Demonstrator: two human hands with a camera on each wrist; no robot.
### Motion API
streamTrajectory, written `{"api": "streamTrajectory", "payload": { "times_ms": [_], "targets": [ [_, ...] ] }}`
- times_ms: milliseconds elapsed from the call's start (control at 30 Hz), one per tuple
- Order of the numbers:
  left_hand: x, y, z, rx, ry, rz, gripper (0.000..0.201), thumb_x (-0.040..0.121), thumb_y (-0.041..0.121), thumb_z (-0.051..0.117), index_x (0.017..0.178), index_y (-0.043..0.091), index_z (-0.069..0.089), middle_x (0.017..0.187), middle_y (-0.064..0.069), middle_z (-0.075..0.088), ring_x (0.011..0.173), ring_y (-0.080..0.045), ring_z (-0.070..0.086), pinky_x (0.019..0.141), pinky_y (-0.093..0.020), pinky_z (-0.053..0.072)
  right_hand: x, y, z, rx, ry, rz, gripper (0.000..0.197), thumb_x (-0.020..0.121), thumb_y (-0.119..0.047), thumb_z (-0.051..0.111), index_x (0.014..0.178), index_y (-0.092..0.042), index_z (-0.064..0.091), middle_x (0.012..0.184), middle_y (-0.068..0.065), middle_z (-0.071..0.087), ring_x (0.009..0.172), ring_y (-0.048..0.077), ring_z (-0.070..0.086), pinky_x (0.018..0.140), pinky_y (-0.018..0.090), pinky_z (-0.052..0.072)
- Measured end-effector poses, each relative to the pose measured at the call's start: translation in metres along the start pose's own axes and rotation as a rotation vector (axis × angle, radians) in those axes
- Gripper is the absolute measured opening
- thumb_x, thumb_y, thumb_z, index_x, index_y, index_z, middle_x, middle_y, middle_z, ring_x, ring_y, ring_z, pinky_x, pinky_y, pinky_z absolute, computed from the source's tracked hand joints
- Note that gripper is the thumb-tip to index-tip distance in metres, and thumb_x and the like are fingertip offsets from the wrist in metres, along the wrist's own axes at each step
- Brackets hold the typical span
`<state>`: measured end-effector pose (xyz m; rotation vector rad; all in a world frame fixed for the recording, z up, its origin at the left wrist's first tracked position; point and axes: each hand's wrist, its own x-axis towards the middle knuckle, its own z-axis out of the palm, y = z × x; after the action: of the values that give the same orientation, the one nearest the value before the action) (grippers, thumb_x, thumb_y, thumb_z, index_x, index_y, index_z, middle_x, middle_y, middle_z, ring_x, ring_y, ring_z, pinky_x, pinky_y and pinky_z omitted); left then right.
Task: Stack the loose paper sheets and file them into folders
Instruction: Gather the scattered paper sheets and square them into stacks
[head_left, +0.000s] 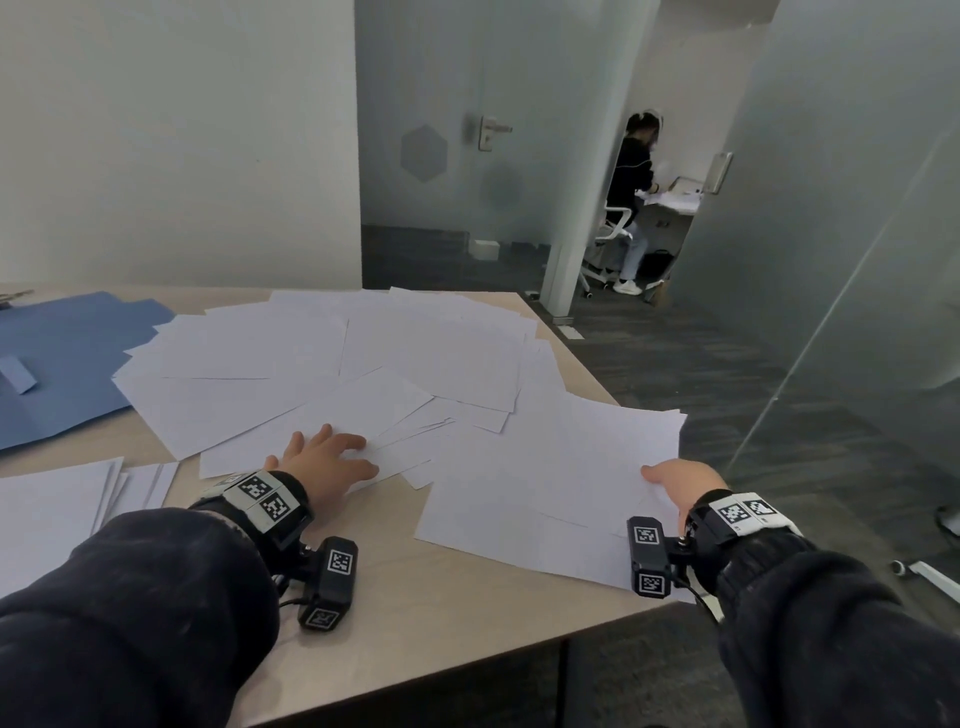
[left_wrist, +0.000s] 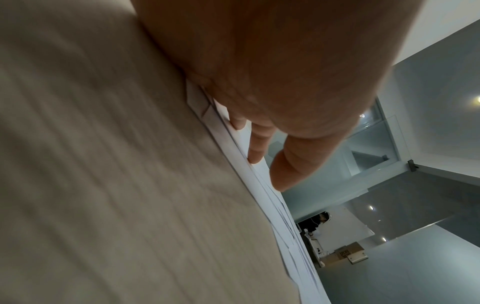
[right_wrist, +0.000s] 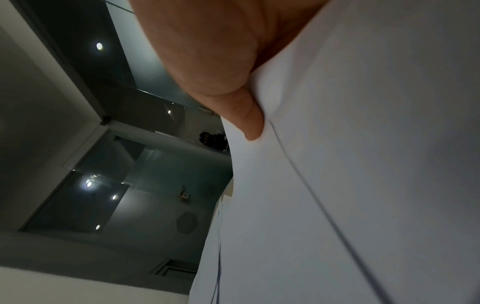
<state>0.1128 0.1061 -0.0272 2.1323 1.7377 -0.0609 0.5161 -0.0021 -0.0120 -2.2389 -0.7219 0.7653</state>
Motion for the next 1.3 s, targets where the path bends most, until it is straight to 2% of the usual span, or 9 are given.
{"api": "streamTrajectory", "payload": {
  "times_ms": [100,300,400,533,733,967,1067,1200,1300],
  "targets": [
    [0.003,-0.004,0.001,-0.065,0.003,-0.017,0.049,0.100,0.050,0.051,0.147,0.048,0.037,0.168,0.004,0.009,0.155,-0.031,0.001,0.122,-0.057,0.008,0.004,0.005,0.002,0.128,-0.022,0.015,0.045,0.095,-0.019,0.063,0.135,0.002,0.056,0.142,0.023,0.053,0.131,0.039,0.052,0.100,0.043,0.045],
    [0.006,-0.008,0.000,-0.135,-0.012,-0.015,0.050,0.100,0.048,0.053,0.148,0.046,0.040,0.171,0.002,0.002,0.156,-0.031,-0.006,0.123,-0.057,0.001,0.005,0.004,0.003,0.248,-0.113,-0.012,0.035,0.093,-0.014,0.065,0.127,-0.003,0.061,0.117,0.020,0.064,0.097,0.027,0.058,0.094,0.045,0.049],
    [0.013,-0.014,0.002,-0.110,-0.030,0.013,0.048,0.100,0.048,0.049,0.147,0.044,0.042,0.171,0.002,0.004,0.156,-0.032,-0.006,0.123,-0.059,0.002,0.010,0.011,-0.003,0.272,-0.082,-0.014,0.020,0.092,-0.015,0.067,0.111,-0.008,0.062,0.099,0.011,0.064,0.098,0.029,0.060,0.097,0.045,0.049],
    [0.017,-0.019,0.004,-0.076,-0.058,0.025,0.059,0.089,0.064,0.041,0.146,0.046,0.044,0.170,0.004,0.005,0.156,-0.034,-0.008,0.122,-0.063,0.002,0.014,0.018,-0.007,0.313,0.015,-0.041,0.014,0.093,-0.018,0.068,0.089,-0.004,0.066,0.099,0.020,0.070,0.096,0.040,0.066,0.095,0.052,0.051],
    [0.015,-0.017,0.003,-0.089,-0.027,0.009,0.054,0.093,0.060,0.048,0.144,0.045,0.045,0.169,0.004,0.012,0.154,-0.035,0.003,0.122,-0.061,0.008,0.000,0.019,-0.017,0.475,0.091,-0.085,0.015,0.095,-0.020,0.065,0.103,-0.009,0.067,0.094,0.014,0.067,0.080,0.031,0.062,0.068,0.038,0.049],
    [0.011,-0.009,0.003,-0.157,0.018,-0.030,0.052,0.097,0.052,0.054,0.146,0.041,0.042,0.168,0.002,0.016,0.155,-0.032,0.006,0.122,-0.055,0.009,-0.020,0.013,-0.023,0.701,0.102,-0.152,0.016,0.098,-0.016,0.062,0.111,-0.008,0.062,0.089,0.005,0.066,0.074,0.022,0.060,0.061,0.031,0.042],
    [0.014,-0.014,0.004,-0.178,0.026,-0.040,0.053,0.094,0.055,0.055,0.144,0.044,0.043,0.169,0.004,0.014,0.155,-0.031,0.005,0.122,-0.058,0.008,-0.026,0.002,-0.013,0.758,0.076,-0.154,0.016,0.097,-0.016,0.063,0.111,-0.008,0.062,0.091,0.006,0.067,0.076,0.023,0.062,0.065,0.032,0.046],
    [0.007,-0.011,0.003,-0.120,0.003,-0.026,0.051,0.099,0.050,0.053,0.147,0.044,0.040,0.170,0.001,0.007,0.156,-0.032,0.000,0.123,-0.057,0.005,-0.024,-0.014,0.020,0.813,-0.011,-0.142,0.033,0.084,-0.023,0.071,0.114,-0.010,0.067,0.113,0.016,0.072,0.096,0.033,0.069,0.088,0.047,0.055],
    [0.001,-0.009,0.002,-0.131,0.007,-0.020,0.052,0.099,0.048,0.054,0.148,0.042,0.040,0.169,0.002,0.010,0.156,-0.030,0.000,0.122,-0.054,0.005,-0.023,-0.026,0.050,0.793,-0.062,-0.136,0.020,0.092,-0.024,0.065,0.109,-0.013,0.067,0.105,0.010,0.074,0.092,0.030,0.070,0.084,0.042,0.056]
  ]
}}
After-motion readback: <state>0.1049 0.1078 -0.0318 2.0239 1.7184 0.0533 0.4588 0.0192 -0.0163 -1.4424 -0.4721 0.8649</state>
